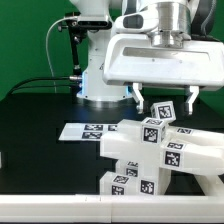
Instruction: Assemble chair
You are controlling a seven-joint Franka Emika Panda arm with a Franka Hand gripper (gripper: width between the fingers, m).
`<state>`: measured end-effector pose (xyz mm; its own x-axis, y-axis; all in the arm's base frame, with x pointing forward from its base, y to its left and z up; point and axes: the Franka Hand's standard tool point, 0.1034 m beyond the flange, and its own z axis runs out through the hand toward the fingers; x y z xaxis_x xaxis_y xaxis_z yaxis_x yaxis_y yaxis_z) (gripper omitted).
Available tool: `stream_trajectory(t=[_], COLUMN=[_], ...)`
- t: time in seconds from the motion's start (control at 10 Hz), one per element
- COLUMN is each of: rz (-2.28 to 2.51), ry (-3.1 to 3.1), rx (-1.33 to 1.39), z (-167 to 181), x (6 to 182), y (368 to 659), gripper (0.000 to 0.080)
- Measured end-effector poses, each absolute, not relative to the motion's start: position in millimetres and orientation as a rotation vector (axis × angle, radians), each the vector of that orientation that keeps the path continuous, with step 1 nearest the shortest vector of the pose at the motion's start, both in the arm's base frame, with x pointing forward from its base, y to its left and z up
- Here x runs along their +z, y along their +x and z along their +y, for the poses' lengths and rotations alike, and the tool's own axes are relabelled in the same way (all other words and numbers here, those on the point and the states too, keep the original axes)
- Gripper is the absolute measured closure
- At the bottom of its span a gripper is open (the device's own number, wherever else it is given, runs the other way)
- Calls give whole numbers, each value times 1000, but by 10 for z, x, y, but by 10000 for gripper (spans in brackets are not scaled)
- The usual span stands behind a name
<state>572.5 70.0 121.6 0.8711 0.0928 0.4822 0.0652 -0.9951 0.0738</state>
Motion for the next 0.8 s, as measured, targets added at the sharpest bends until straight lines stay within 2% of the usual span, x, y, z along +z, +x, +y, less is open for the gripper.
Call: stream_trajectory(t=[0.1, 0.3, 0.6, 0.8], rz=[128, 135, 100, 44], ry=[2985, 2986, 3057, 3116], rx=[773, 761, 540, 284], z=[700, 696, 729, 767], x=[1216, 1210, 1315, 1370], y=[5725, 5719, 5714, 5724], gripper=[163, 153, 151, 151])
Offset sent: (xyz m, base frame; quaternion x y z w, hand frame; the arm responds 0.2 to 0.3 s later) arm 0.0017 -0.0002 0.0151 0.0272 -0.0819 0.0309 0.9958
